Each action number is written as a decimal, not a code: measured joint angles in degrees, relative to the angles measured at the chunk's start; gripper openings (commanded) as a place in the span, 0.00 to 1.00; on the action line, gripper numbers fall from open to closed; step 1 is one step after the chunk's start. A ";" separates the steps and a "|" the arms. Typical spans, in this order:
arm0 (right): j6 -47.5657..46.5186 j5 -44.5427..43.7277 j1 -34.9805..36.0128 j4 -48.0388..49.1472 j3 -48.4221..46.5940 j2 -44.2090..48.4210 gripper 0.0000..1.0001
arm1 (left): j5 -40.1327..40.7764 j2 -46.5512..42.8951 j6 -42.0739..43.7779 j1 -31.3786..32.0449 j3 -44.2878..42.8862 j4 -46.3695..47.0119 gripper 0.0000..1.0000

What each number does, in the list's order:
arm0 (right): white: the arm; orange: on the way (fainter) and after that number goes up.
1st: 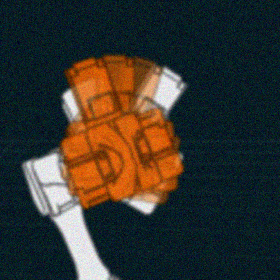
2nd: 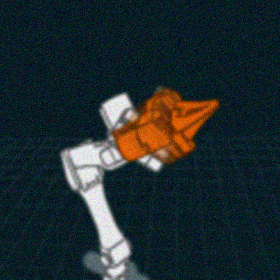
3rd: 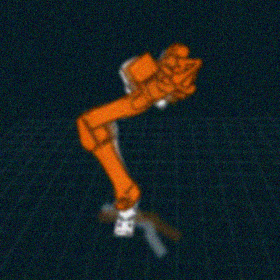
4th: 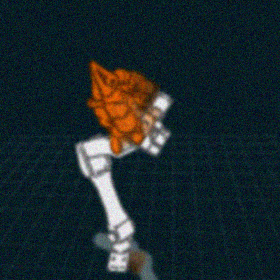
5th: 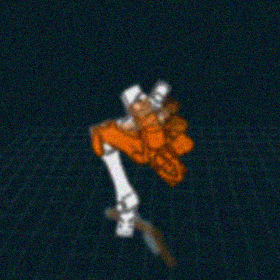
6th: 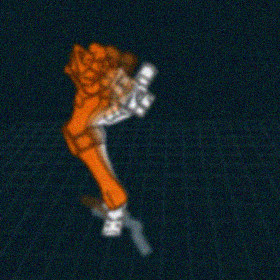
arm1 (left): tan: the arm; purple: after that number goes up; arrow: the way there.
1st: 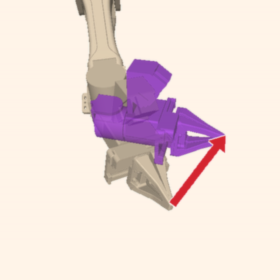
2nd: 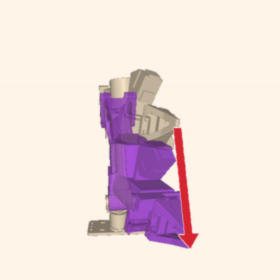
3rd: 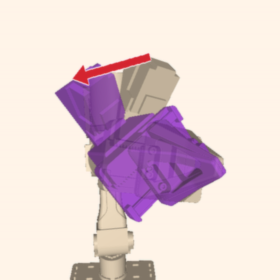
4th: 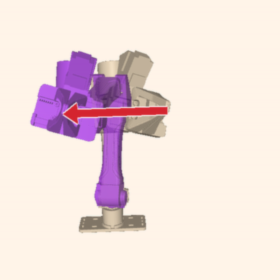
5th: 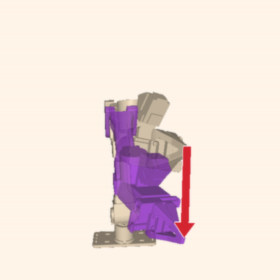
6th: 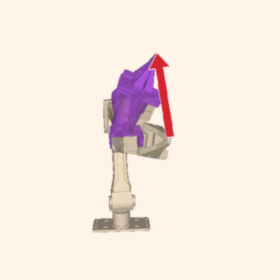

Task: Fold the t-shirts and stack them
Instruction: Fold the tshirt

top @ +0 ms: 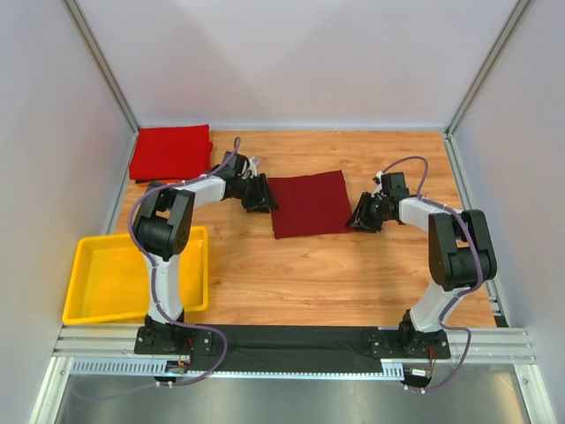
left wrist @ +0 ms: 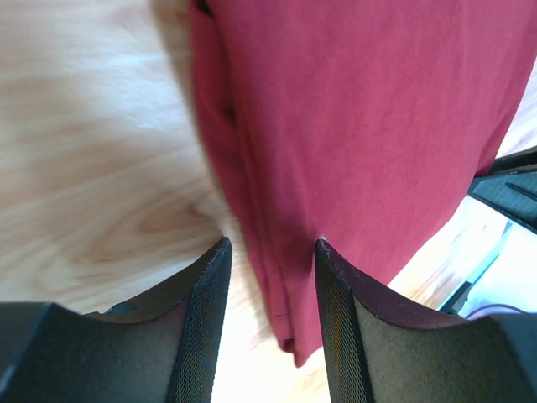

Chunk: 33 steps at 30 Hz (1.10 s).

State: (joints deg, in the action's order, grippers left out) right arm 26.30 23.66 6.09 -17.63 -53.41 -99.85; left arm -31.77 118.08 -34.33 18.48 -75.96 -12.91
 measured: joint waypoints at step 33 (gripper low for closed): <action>0.31 -1.31 0.48 -5.88 2.03 8.33 0.37 | 10.29 -1.18 -5.46 3.76 -0.26 -2.40 0.43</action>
State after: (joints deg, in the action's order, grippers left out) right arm 26.61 22.35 6.57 -23.51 -51.37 -91.53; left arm -21.47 116.90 -39.79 22.24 -76.23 -15.31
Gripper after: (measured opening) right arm 0.364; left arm 0.445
